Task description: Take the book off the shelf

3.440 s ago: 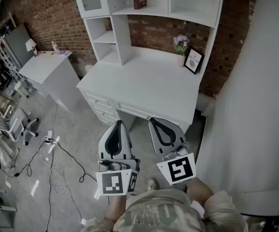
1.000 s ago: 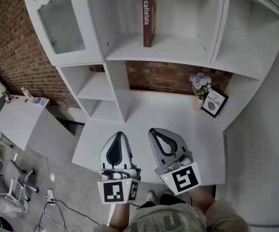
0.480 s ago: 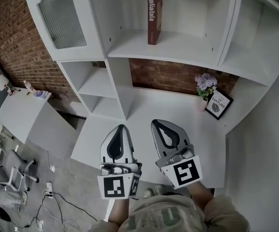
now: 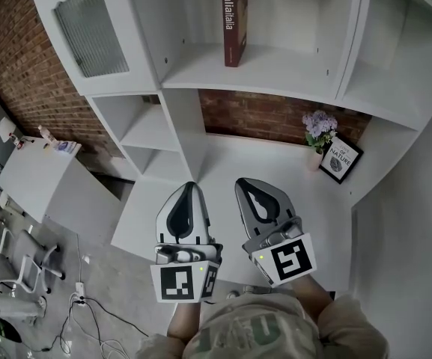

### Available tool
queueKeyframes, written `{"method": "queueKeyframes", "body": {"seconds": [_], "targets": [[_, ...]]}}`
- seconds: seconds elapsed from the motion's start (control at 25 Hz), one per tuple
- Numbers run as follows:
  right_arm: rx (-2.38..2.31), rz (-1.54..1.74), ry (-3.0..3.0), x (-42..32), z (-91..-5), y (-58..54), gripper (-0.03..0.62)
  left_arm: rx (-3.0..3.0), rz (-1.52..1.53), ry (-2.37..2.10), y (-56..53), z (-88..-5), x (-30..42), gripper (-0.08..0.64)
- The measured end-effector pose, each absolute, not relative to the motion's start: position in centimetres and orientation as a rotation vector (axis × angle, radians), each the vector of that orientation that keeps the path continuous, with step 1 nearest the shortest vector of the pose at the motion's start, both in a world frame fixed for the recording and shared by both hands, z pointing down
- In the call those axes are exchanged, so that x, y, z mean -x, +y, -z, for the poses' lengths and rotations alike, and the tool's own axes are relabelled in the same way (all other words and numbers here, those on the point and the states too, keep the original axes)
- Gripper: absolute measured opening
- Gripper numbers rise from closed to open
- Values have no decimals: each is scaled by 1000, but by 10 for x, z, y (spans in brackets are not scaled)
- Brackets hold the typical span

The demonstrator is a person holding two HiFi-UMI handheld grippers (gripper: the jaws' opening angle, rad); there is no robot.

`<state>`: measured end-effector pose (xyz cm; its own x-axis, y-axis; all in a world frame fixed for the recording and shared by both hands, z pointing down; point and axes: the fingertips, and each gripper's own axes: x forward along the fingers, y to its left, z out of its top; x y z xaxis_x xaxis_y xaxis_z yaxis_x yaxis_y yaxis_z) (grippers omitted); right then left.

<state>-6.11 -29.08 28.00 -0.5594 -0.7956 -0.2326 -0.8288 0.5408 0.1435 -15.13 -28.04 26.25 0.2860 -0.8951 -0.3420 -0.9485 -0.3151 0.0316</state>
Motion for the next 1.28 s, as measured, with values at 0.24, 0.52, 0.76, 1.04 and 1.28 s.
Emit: {"method": "queueKeyframes", "body": {"seconds": [0.24, 0.52, 0.76, 1.04, 1.28], "targets": [[1399, -393, 2637, 54, -278, -299, 15, 2333, -398, 1613, -312, -209, 133, 12], [1433, -411, 2582, 36, -264, -303, 15, 2350, -380, 1486, -405, -115, 97, 328], [1533, -415, 2514, 4, -262, -304, 15, 2466, -256, 1530, -504, -87, 66, 333], [1619, -404, 2467, -33, -262, -319, 15, 2580, -45, 1622, -587, -102, 40, 331], [1672, -356, 2444, -54, -273, -334, 15, 2579, 37, 1689, -625, -112, 28, 331]]}}
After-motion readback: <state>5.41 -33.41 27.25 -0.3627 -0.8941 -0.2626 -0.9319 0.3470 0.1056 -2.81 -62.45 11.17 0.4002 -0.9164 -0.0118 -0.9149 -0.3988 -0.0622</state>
